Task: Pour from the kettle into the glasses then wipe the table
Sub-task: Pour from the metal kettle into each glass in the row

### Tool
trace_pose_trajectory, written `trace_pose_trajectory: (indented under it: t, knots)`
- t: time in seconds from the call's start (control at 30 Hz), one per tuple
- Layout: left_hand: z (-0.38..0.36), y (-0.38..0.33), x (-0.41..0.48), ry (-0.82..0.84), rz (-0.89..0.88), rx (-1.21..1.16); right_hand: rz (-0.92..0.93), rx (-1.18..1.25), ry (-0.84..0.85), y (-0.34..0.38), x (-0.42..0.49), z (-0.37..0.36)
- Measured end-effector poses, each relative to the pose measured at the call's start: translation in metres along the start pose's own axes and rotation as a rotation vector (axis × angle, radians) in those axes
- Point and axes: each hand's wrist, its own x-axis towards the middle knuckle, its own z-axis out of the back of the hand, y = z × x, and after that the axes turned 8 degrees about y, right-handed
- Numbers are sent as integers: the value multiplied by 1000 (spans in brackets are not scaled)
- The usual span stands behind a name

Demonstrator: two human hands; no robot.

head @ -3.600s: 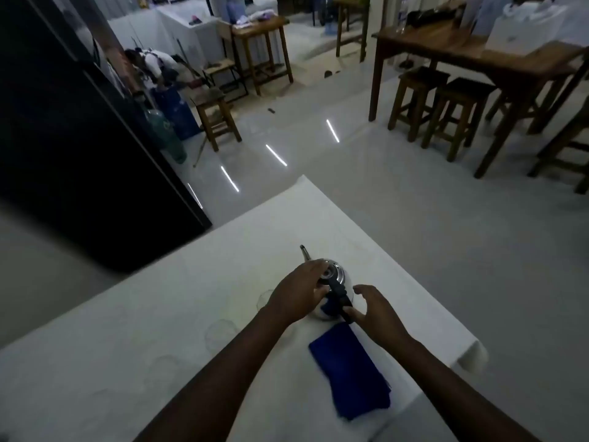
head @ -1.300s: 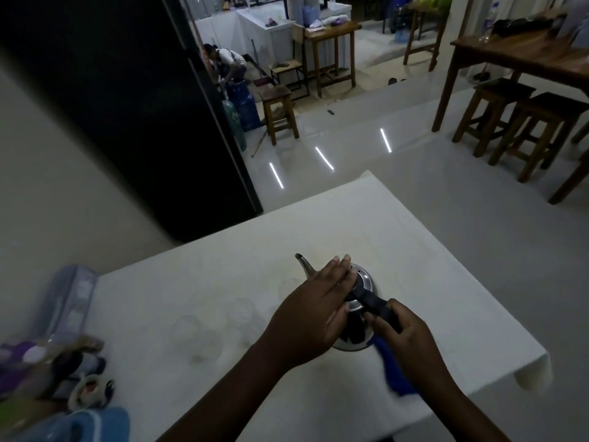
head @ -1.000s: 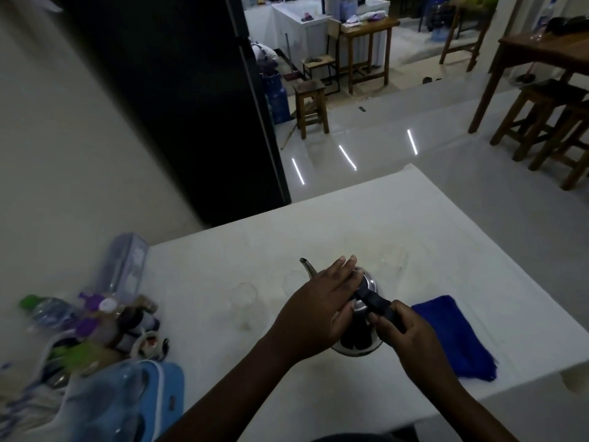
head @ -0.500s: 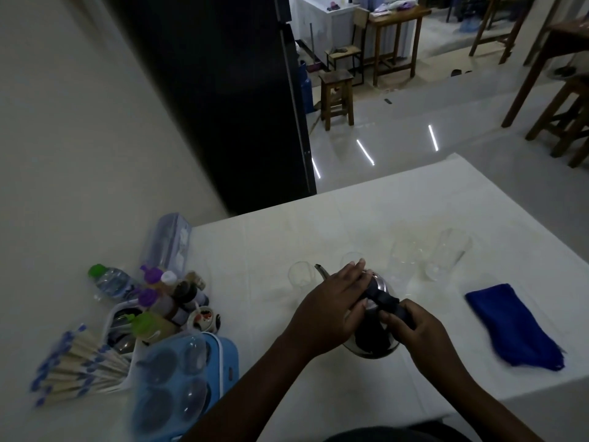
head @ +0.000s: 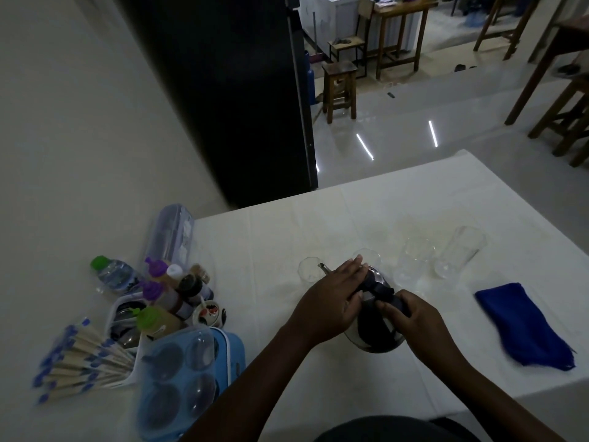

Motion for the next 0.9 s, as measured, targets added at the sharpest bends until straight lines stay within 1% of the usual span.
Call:
trace_pose_trajectory:
  t: [0.63,0.9]
  knots:
    - [-1,16,-3,-1,24,-68,-2,-28,66,12,8,-4]
    - [-3,19,-2,1,37,-76,2,-23,60,11,10,-4]
